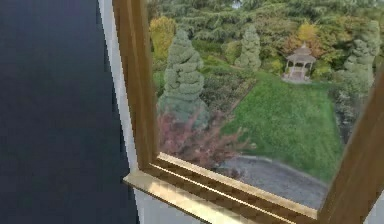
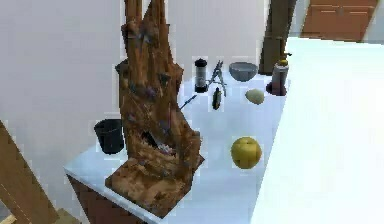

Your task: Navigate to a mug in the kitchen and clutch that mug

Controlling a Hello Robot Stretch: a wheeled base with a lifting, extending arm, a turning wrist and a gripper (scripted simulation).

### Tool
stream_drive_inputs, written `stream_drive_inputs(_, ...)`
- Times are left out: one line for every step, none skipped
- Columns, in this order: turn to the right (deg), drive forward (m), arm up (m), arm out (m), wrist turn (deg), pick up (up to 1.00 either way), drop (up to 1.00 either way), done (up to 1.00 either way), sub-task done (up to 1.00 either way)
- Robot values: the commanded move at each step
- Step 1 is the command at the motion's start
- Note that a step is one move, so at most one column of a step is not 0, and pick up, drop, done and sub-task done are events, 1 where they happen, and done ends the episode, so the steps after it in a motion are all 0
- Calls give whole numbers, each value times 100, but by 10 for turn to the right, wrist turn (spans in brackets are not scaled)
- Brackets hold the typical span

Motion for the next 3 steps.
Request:
stream_drive_inputs(-180,0,0,0,0,0,0,0,0)
stream_drive_inputs(0,0,50,0,0,0,0,0,0)
stream_drive_inputs(0,0,38,0,0,0,0,0,0)
